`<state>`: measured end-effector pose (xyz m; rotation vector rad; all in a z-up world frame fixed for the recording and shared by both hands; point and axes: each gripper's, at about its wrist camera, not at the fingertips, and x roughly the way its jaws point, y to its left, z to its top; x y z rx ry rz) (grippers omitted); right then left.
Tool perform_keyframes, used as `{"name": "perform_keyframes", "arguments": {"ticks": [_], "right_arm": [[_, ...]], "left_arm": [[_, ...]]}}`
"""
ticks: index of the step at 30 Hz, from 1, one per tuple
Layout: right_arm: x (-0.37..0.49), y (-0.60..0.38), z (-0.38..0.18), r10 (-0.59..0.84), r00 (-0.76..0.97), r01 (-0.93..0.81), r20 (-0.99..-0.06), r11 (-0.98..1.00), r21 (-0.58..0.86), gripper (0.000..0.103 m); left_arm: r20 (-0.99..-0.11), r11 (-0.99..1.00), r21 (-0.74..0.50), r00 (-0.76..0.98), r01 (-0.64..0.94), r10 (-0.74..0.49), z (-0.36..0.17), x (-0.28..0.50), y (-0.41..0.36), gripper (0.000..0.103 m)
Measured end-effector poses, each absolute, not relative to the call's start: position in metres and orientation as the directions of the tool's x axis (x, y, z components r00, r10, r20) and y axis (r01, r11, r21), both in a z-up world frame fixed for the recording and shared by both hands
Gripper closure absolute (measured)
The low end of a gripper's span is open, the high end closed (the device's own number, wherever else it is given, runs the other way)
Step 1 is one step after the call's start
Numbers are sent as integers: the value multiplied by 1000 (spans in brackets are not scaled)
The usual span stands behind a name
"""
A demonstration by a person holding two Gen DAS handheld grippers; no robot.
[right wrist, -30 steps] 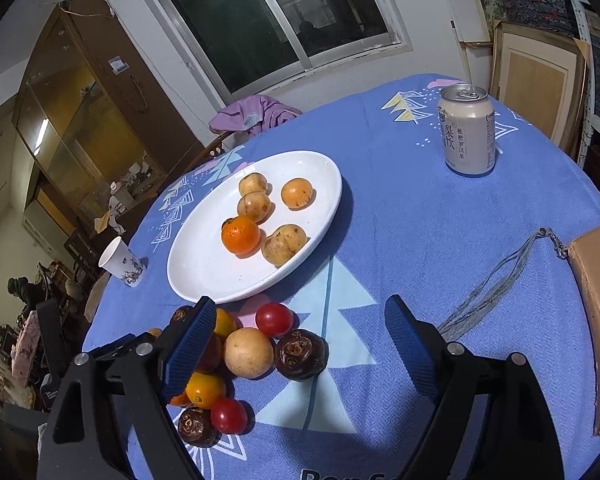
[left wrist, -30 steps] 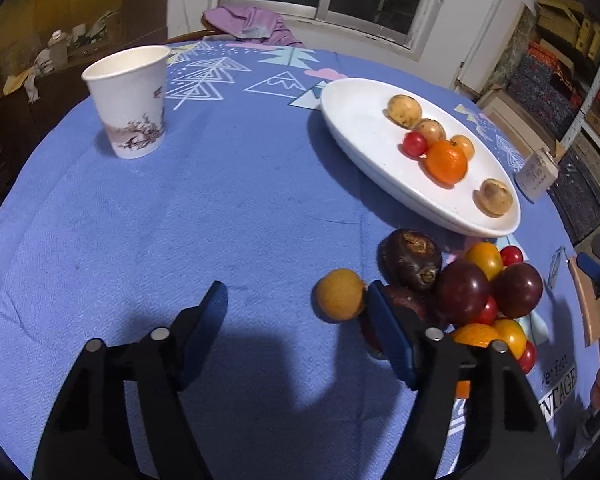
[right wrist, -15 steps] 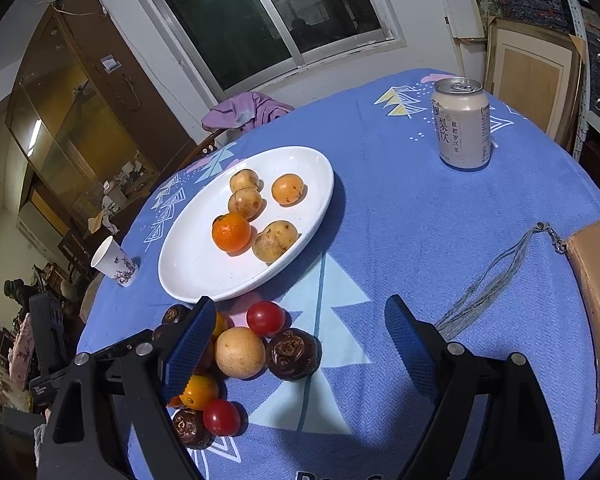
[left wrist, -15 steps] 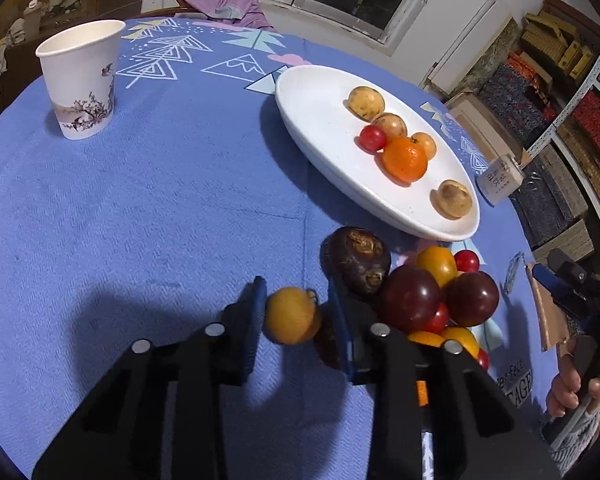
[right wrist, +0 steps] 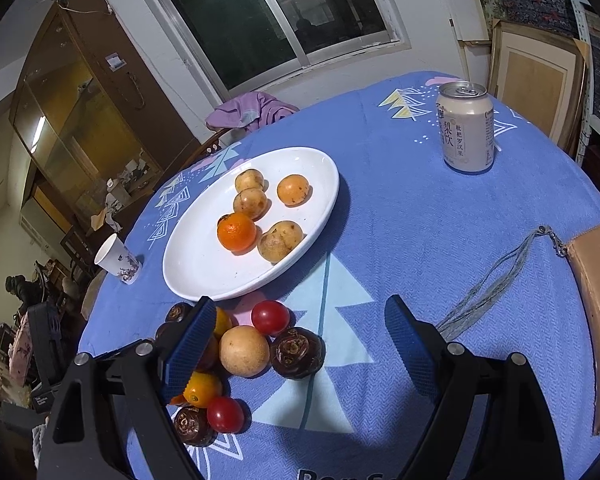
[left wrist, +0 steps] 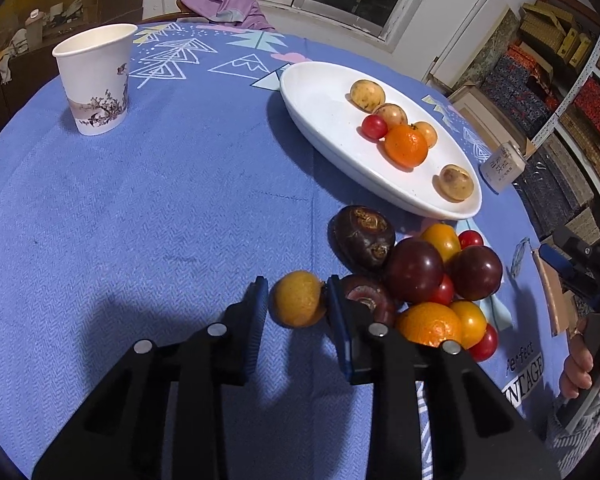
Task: Organize fruits
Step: 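Grasp the small yellow fruit with the left tool while the right tool grasps a dark brown fruit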
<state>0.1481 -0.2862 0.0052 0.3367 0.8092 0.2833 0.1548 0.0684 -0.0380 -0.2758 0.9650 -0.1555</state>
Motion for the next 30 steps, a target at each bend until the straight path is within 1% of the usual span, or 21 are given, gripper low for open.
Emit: {"name": "perform_keyframes", "arguments": {"ticks": [1, 7, 11, 15, 19, 23, 27, 28, 29, 30], "right_arm": [[148, -286, 5, 372, 657, -117, -656, 909, 399, 16], [147, -286, 6, 376, 658, -122, -653, 908, 400, 16], [146, -285, 6, 375, 660, -129, -651, 910, 393, 16], [143, -283, 2, 372, 650, -141, -663, 916, 376, 16], [130, -275, -3, 375, 635, -192, -675, 924, 332, 16], [123, -265, -10, 359, 619, -229, -698, 933, 277, 16], [124, -258, -19, 347, 597, -238, -723, 938, 254, 16], [126, -257, -21, 339, 597, -233, -727, 941, 247, 18], [127, -258, -23, 331, 596, -228, -732, 943, 241, 23], [129, -258, -25, 322, 593, -220, -738, 947, 236, 27]], "left_arm": [[-786, 955, -296, 565, 13, -251, -38, 154, 67, 76], [-777, 974, -227, 598, 24, -196, -38, 152, 59, 76], [-756, 986, -168, 642, 3, -131, -28, 142, 61, 76], [-738, 981, -193, 663, -28, -126, -20, 130, 82, 76], [-752, 970, -234, 646, -71, -134, -26, 128, 100, 76], [-750, 970, -236, 646, -59, -143, -26, 127, 97, 76], [-747, 972, -230, 649, -46, -146, -25, 126, 93, 76], [-747, 972, -231, 648, -46, -147, -25, 126, 93, 76], [-748, 972, -232, 647, -47, -147, -26, 127, 93, 76], [-749, 972, -232, 646, -47, -148, -26, 127, 93, 76]]}}
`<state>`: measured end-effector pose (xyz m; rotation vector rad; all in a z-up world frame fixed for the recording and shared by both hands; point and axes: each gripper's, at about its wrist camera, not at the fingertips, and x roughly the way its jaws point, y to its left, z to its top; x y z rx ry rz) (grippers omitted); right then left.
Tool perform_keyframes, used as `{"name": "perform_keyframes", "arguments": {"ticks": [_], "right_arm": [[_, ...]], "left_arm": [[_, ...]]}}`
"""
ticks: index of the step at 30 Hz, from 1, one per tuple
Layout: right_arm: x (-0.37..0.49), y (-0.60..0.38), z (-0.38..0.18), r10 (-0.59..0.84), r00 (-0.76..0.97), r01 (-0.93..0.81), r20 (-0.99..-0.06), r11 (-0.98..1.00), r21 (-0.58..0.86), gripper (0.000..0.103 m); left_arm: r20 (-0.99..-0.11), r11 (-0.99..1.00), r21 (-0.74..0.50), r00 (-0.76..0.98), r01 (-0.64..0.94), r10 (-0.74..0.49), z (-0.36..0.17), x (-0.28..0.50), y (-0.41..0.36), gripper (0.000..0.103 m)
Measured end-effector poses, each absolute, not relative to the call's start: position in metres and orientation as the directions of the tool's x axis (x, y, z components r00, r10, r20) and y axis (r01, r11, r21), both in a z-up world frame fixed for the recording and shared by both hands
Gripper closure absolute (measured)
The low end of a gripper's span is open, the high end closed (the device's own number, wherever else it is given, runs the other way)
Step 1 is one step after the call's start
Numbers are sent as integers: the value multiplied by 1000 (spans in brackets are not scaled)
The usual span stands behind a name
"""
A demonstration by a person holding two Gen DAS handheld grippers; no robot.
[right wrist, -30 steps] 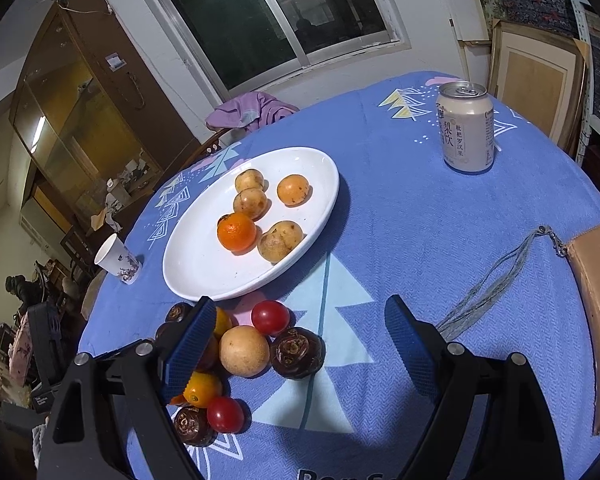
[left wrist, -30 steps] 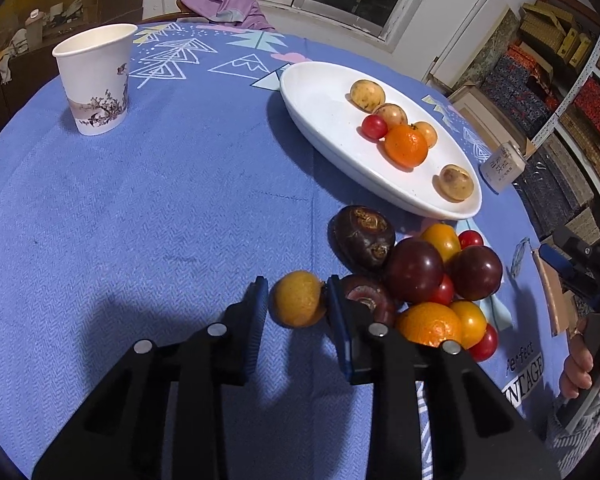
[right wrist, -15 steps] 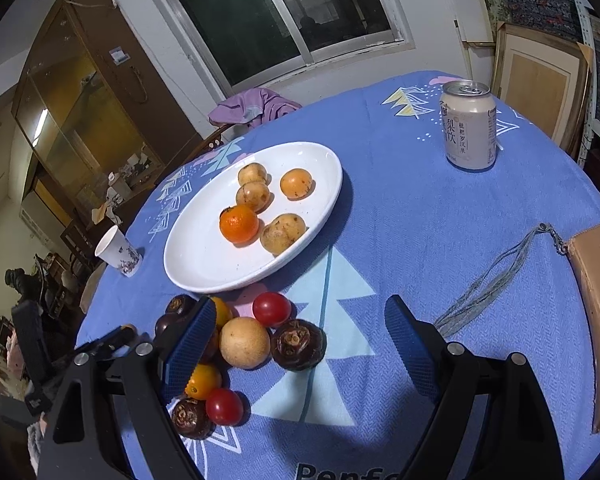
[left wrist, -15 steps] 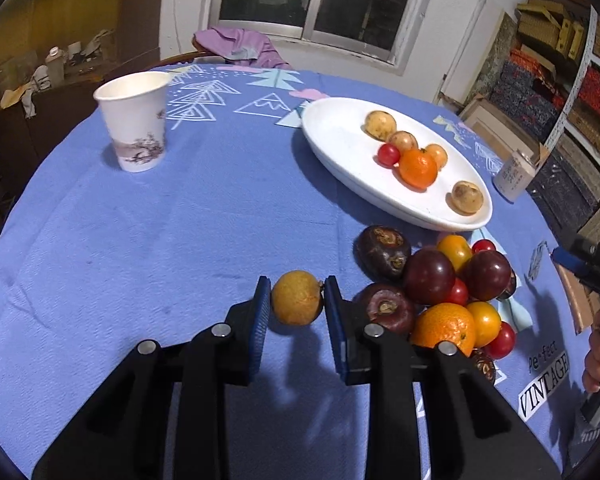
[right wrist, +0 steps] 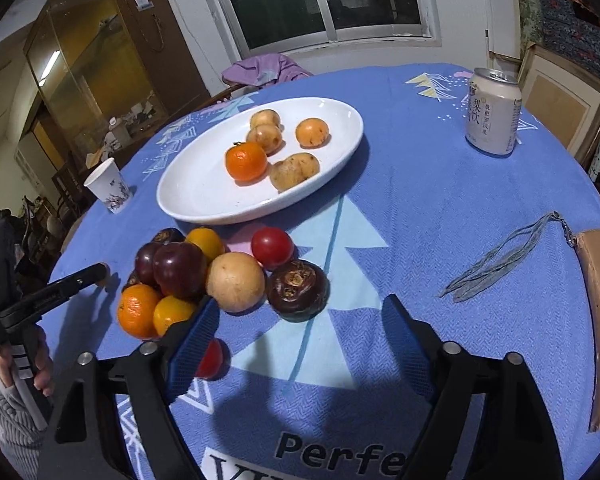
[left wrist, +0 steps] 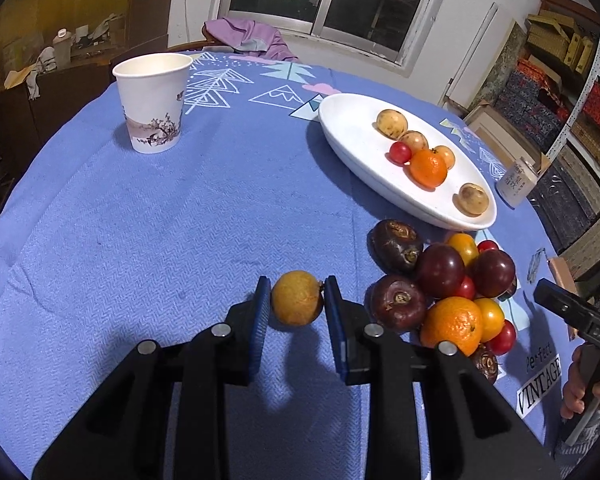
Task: Organize fruits
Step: 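Grasp the small yellow fruit with the left tool while the right tool grasps a dark brown fruit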
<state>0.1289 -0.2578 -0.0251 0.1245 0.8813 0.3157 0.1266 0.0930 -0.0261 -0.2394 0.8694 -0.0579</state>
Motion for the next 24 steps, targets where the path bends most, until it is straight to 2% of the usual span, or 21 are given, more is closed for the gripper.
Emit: {"name": "perform_keyframes", "arguments": {"ticks": [2, 3, 6, 10, 18, 20, 24], "right_arm": [[133, -257, -31, 307, 578, -214, -756, 951, 222, 49], [135, -255, -34, 295, 571, -217, -766, 954, 206, 53], [134, -242, -38, 203, 593, -242, -779, 968, 68, 55], [128, -223, -34, 142, 666, -298, -733, 951, -86, 55], [137, -205, -46, 117, 652, -357, -749, 919, -167, 55], [138, -206, -46, 125, 646, -358, -753, 921, -155, 62], [138, -209, -44, 114, 660, -334, -743, 930, -153, 62]], "left_arm": [[-752, 973, -228, 643, -45, -146, -27, 127, 92, 76], [-753, 973, -226, 642, -44, -146, -28, 127, 92, 76], [-755, 975, -219, 639, -38, -145, -29, 127, 89, 76], [-758, 976, -217, 636, -35, -146, -30, 128, 87, 76], [-764, 975, -220, 627, -33, -152, -33, 129, 87, 76], [-767, 976, -215, 624, -32, -148, -34, 130, 86, 76], [-770, 977, -212, 621, -36, -144, -36, 131, 86, 76]]}}
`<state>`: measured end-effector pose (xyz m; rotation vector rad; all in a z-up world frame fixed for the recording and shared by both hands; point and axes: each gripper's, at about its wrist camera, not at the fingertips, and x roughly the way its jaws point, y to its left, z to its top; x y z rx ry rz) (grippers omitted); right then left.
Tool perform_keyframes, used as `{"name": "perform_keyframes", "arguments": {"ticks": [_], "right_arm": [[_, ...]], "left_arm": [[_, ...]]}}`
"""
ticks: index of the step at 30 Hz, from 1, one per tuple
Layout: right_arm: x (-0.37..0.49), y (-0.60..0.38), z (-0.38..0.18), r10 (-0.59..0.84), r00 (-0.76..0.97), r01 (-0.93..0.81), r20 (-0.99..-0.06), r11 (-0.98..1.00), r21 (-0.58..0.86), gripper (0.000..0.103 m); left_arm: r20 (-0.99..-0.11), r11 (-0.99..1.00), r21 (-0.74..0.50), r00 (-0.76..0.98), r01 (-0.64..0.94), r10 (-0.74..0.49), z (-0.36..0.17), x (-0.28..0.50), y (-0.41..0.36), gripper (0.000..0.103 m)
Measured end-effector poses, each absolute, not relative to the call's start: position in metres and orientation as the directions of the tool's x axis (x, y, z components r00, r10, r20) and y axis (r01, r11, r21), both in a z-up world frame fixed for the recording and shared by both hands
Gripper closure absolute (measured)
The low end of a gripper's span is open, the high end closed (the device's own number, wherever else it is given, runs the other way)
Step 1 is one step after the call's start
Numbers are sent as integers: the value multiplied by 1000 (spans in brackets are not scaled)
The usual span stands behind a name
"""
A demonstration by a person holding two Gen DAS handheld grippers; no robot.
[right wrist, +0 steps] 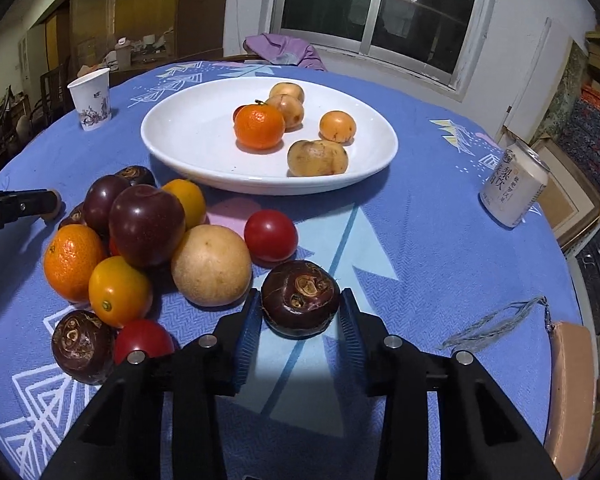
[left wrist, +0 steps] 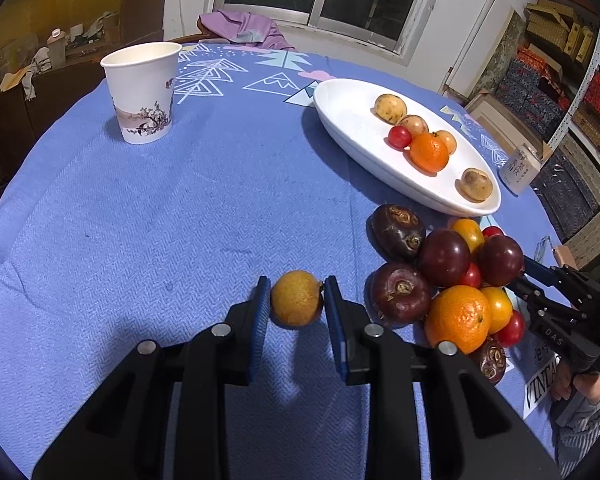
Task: Organize fruits
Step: 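Grasp the small yellow fruit with the left tool while the right tool grasps a dark brown fruit, then carry both fruits onto the white plate and open both tools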
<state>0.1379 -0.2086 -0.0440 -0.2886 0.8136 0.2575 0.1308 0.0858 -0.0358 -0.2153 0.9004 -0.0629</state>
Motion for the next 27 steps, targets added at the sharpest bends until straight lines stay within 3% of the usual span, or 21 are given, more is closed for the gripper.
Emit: {"name": "perform_keyframes", "arguments": {"ticks": [12, 17, 27], "right_arm": [[135, -248, -12, 182, 704, -240, -686, 971, 11, 62], [149, -255, 9, 269, 687, -246, -675, 960, 132, 62], [213, -199, 13, 360, 608, -330, -708, 925, 187, 62]], "left_arm": [[-746, 972, -231, 649, -44, -148, -20, 135, 87, 76], [-729, 975, -224, 663, 5, -171, 7, 166, 64, 76], [-729, 963, -262, 641, 61, -239, 12, 251, 5, 76]]}}
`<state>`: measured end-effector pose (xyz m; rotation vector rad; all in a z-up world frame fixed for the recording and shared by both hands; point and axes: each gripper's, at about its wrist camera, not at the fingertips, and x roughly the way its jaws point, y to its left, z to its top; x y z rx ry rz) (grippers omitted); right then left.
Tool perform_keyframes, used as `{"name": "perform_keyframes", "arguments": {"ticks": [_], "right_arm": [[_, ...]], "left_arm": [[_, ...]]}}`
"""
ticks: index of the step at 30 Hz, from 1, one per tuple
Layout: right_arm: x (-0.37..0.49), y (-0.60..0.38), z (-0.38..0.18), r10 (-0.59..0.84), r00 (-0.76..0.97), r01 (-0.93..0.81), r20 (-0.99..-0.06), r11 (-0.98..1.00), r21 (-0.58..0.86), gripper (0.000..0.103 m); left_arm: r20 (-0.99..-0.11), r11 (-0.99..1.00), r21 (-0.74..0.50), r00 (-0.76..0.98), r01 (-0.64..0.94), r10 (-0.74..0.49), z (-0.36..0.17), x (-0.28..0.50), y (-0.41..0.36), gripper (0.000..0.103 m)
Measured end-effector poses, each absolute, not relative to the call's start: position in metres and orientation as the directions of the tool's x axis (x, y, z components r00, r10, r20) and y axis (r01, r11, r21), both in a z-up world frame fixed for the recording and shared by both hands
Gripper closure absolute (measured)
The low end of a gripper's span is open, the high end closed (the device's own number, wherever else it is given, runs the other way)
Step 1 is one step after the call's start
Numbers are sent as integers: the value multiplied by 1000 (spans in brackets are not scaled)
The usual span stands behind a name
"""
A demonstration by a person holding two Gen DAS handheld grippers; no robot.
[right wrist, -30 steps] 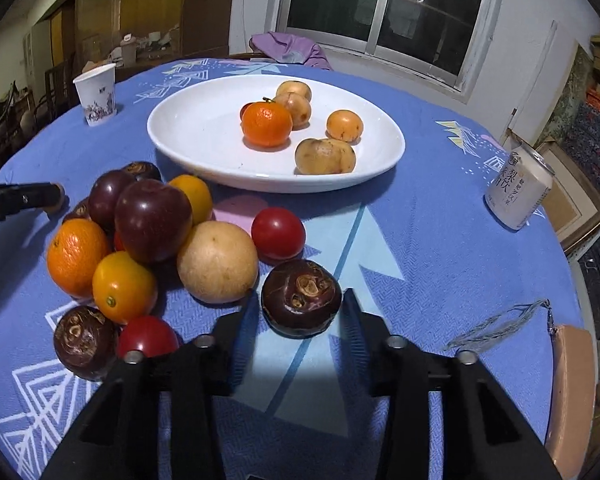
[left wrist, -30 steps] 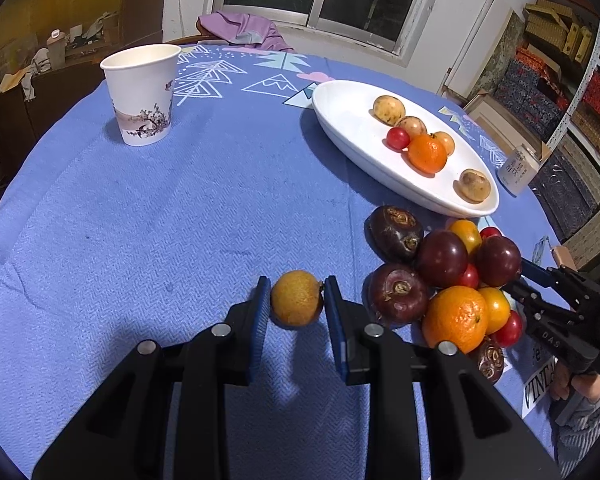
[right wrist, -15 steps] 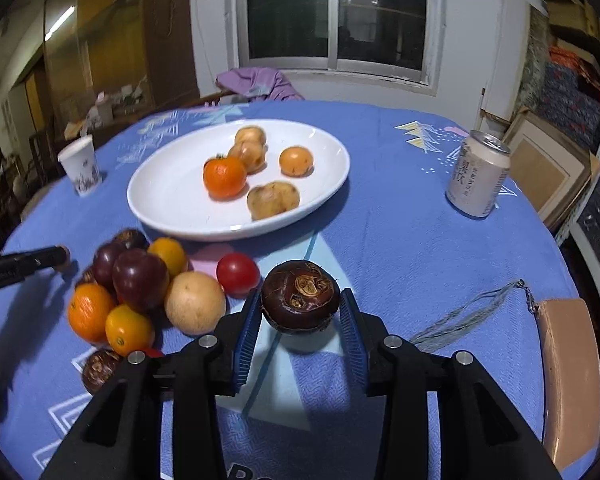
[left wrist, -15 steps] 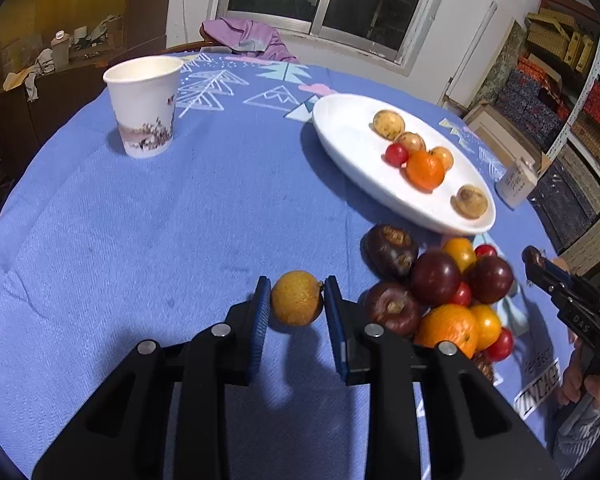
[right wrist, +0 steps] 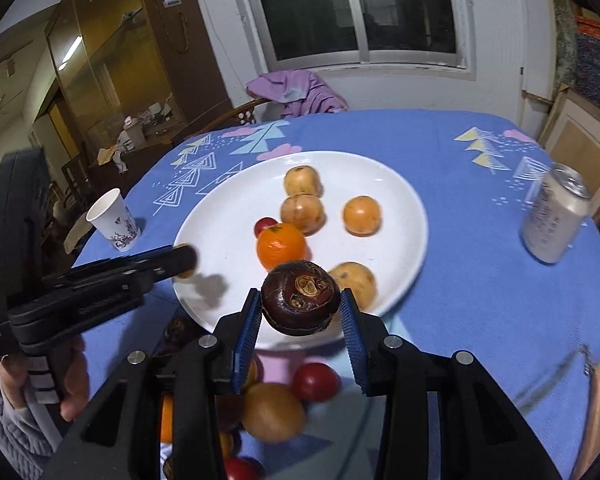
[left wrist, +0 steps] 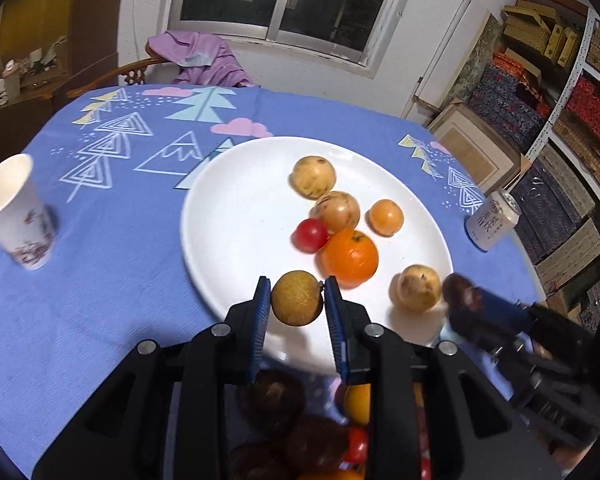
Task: Organize fruits
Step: 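Carry both fruits onto the white plate and open both tools, then move both tools back toward the remaining fruit pile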
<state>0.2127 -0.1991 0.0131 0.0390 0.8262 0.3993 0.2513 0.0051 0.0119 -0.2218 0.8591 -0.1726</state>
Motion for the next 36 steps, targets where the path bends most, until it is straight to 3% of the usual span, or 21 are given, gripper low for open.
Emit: {"name": "perform_keyframes", "arguments": {"ticks": [1, 3, 4, 5, 6, 9, 14, 18, 21, 25, 28, 36], "right_arm": [[216, -193, 9, 363, 595, -342, -717, 922, 184, 62], [219, -184, 3, 368, 574, -362, -732, 915, 176, 61], [220, -180, 2, 362, 575, -369, -734, 915, 163, 59], [218, -179, 3, 358, 588, -371, -725, 916, 151, 46], [217, -180, 5, 357, 599, -372, -717, 917, 145, 39], [207, -187, 16, 331, 655, -366, -680, 925, 98, 35], [188, -206, 25, 343, 673, -339, -655, 930, 139, 28], [163, -224, 24, 353, 683, -313, -640, 933, 181, 26], [141, -244, 16, 357, 690, -269, -630, 934, 236, 15], [121, -265, 11, 374, 697, -229, -612, 925, 303, 14], [114, -277, 10, 376, 715, -195, -590, 917, 349, 7], [119, -260, -4, 479, 600, -250, -641, 873, 419, 7]], "left_arm": [[-733, 963, -263, 635, 62, -242, 9, 257, 2, 76], [-738, 964, -259, 632, 59, -237, 3, 265, -3, 66], [-736, 965, -256, 636, 54, -231, 1, 267, -4, 44], [-732, 968, -249, 646, 39, -215, -1, 266, -3, 22], [-727, 969, -246, 654, 34, -208, -2, 264, -2, 16], [-715, 965, -258, 665, 40, -218, 3, 258, 4, 15], [-692, 971, -240, 699, 16, -183, 14, 227, 30, 6], [-700, 982, -188, 704, -26, -115, 7, 189, 51, 5], [-700, 984, -175, 708, -44, -93, -1, 158, 62, 5], [-697, 986, -161, 711, -38, -87, -9, 127, 64, 5], [-691, 992, -122, 720, -19, -71, -11, 112, 56, 4], [-711, 986, -110, 683, 126, -167, -21, 102, 21, 4]]}}
